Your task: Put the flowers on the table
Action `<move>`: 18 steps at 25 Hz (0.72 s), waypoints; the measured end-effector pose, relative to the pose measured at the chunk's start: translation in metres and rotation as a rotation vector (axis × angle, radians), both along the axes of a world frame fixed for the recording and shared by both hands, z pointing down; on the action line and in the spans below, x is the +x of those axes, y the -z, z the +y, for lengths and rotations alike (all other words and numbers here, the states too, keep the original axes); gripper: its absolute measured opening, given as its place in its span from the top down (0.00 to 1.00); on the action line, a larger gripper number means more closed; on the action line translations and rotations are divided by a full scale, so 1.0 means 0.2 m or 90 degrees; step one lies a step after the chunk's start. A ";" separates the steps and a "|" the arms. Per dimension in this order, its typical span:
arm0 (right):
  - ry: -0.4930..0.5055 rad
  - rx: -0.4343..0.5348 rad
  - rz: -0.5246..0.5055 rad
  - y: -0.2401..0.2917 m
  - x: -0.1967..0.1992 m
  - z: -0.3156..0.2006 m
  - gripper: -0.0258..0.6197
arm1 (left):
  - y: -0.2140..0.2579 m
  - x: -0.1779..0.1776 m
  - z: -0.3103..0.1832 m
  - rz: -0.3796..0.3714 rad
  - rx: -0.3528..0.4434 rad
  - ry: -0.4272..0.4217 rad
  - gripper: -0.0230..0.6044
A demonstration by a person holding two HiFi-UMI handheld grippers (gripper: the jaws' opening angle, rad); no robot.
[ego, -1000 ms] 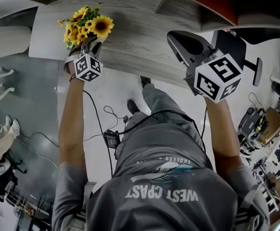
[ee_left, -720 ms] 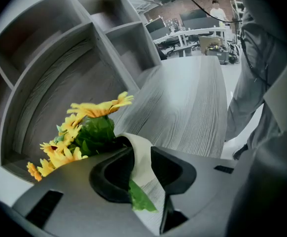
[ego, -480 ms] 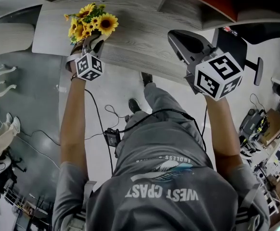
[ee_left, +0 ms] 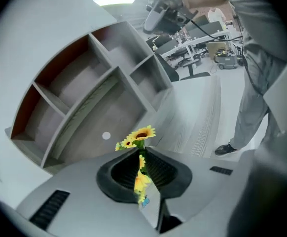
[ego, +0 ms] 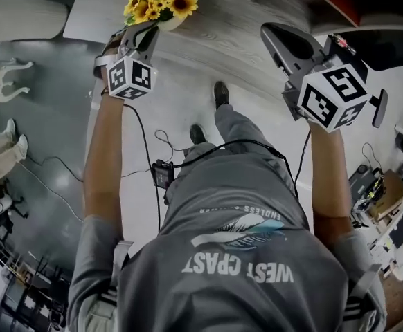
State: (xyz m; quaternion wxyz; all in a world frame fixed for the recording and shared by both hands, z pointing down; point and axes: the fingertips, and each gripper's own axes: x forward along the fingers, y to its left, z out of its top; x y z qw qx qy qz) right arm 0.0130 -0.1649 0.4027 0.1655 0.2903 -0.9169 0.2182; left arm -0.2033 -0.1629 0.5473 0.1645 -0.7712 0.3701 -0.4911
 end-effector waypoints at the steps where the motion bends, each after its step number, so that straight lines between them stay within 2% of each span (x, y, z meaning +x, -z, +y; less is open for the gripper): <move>1: 0.003 0.006 0.000 0.03 -0.01 0.01 0.91 | 0.06 -0.01 0.01 0.005 0.011 0.005 0.89; 3: 0.006 0.022 0.000 0.08 -0.01 0.02 0.91 | 0.18 -0.03 0.05 0.024 0.029 0.018 0.90; 7: 0.004 0.053 -0.007 0.18 0.01 0.04 0.91 | 0.39 -0.09 0.15 0.133 0.032 0.070 0.90; 10: -0.002 0.078 -0.016 0.27 0.04 0.07 0.91 | 0.54 -0.12 0.25 0.185 0.025 0.095 0.91; 18: -0.011 0.148 0.003 0.53 0.09 0.24 0.92 | 1.14 -0.16 0.61 0.355 0.109 0.131 0.91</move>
